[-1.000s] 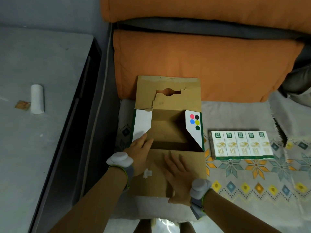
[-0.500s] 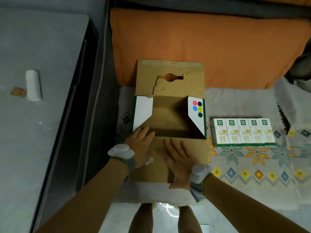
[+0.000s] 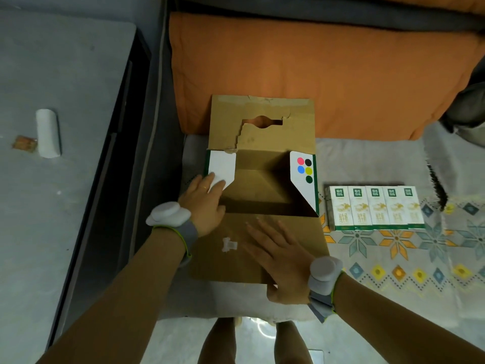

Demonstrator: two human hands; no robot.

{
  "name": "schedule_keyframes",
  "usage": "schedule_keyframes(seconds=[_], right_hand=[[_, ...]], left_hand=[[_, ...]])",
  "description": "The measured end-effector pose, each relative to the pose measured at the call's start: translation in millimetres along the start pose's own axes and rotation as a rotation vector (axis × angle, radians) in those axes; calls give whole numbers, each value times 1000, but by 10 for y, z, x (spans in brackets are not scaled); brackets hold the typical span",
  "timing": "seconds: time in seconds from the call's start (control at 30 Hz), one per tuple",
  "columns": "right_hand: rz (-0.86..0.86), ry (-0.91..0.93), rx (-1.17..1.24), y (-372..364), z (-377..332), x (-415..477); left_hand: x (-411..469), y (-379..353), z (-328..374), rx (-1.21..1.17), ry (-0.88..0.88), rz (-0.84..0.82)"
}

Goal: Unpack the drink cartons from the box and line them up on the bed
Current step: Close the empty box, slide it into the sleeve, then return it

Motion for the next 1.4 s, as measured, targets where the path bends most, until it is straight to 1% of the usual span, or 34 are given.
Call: schedule_keyframes(seconds=[0.1, 0.2, 0.27, 0.33, 0.43, 0.5, 0.57, 0.67, 0.77, 0.83, 0.9, 0.97, 1.03, 1.1, 1.2, 1.33, 1.4], right_hand=[[138, 56, -39, 377, 5, -19], [284, 81, -54, 696, 97, -14], [376, 60, -99, 848, 185, 13], [412, 0, -160, 941, 308, 62], [413, -137, -255, 1026, 508, 155], [430, -239, -298, 1071, 629, 225], [446, -352, -327, 1084, 753, 294], [421, -533, -328, 1045, 964, 364], [394, -652, -289, 924, 1140, 395], [365, -689, -257, 813, 1238, 409], [299, -701, -223, 684, 1330, 434], [234, -714, -193, 569, 1435, 460], [205, -736, -157, 495, 1550, 474], [172, -768, -93, 454, 1639, 472], [156, -809, -24, 388, 1780, 459], [188, -835, 5, 318, 1922, 448], [208, -806, 22, 317, 1971, 473]], left_hand=[[25, 379, 75, -56, -1, 57], [-5, 748, 82, -201, -8, 123], [-33, 926, 65, -214, 0, 186], [-41, 991, 83, -214, -2, 196], [-35, 911, 173, -257, -36, 164], [-41, 793, 208, -252, -13, 170], [-40, 660, 223, -204, 31, 182], [-39, 490, 261, -117, 64, 232], [-54, 288, 409, -36, -23, 247], [-27, 87, 539, -13, -110, 175], [75, -116, 628, 5, -162, 72], [222, -289, 678, -15, -169, -15], [369, -429, 718, -3, -183, -61], [489, -530, 750, 70, -213, -81], [647, -690, 804, 59, -201, -94], [693, -914, 860, 78, -188, -57], [705, -987, 828, 109, -197, -43]])
Point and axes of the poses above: each hand's wrist, its own x-axis towards the middle knuckle, its own y-axis out of the back of the hand, z = x × y, the point moved 5 cm from there along x, towards the middle knuckle, and after that the axes turned 3 degrees about z, right-handed, at the moved point
